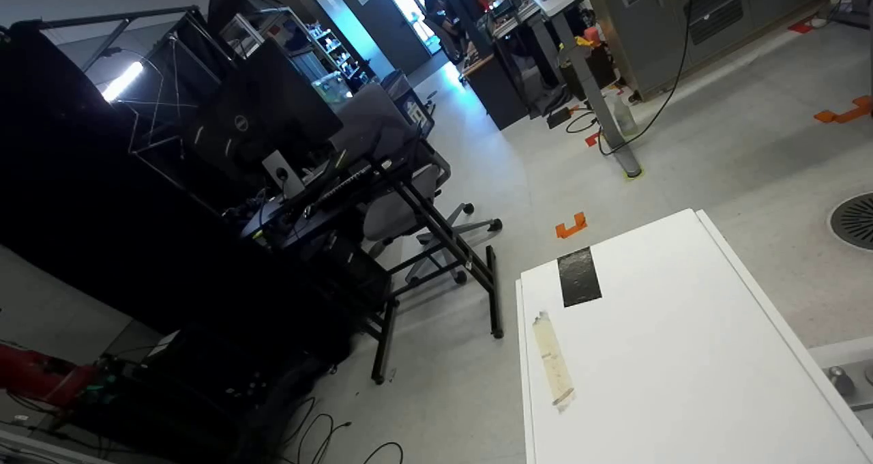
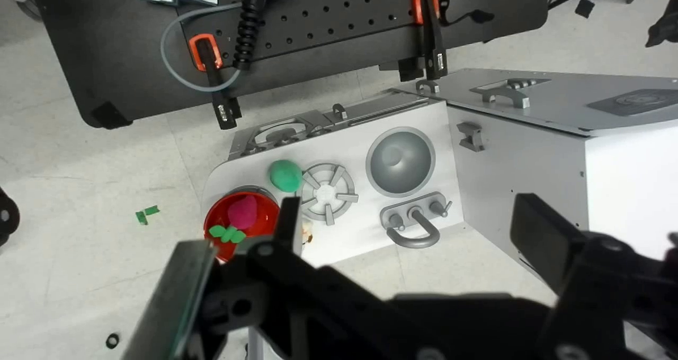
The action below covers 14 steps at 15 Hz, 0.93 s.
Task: Remove the plushy from the bowl and put it on the stove
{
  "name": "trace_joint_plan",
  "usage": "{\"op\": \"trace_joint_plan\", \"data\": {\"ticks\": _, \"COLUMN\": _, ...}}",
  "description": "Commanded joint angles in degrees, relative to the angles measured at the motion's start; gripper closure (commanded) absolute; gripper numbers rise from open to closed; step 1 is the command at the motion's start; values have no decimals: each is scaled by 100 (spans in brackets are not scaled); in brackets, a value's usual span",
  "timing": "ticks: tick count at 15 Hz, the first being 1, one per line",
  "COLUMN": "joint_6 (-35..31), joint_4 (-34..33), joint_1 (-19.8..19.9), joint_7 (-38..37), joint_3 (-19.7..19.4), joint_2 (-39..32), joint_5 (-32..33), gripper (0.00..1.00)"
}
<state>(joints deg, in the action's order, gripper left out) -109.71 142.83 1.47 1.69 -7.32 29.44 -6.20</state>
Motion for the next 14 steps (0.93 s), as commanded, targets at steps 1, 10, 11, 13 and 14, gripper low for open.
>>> {"op": "trace_joint_plan", "data": {"ticks": 1, "joint_6": -663, "joint_4": 66, "joint_1": 100, "joint_7": -132, "joint_3": 194, "joint_2": -394, "joint_5": 3, "gripper": 0}}
{"op": "trace_joint_plan", "data": {"ticks": 10, "joint_6": -3203, "joint_4": -944, "joint_1": 235, "joint_7": -1472, "joint_3": 350, "joint_2": -3641, "joint_5": 808, "gripper": 0}}
{"op": "trace_joint_plan", "data": {"ticks": 11, "joint_6": -3298, "joint_4": -1191, "joint_1": 214, "joint_7": -1621, "joint_3": 295, "joint_2": -4037, "joint_5": 909, "gripper": 0}}
{"op": "trace_joint_plan", "data": {"ticks": 13, "joint_6": -3484, "joint_4": -1709, "joint_1": 139, "joint_7": -1919, "joint_3": 174, "joint_2": -4822, "joint_5": 994, "gripper": 0}}
{"op": "trace_joint_plan", "data": {"ticks": 14, "joint_6": -3542, "joint_4": -1976, "joint_1": 83, "joint_7": -2066, "joint_3": 100, "joint_2": -5186, "joint_5": 1040, "gripper": 0}}
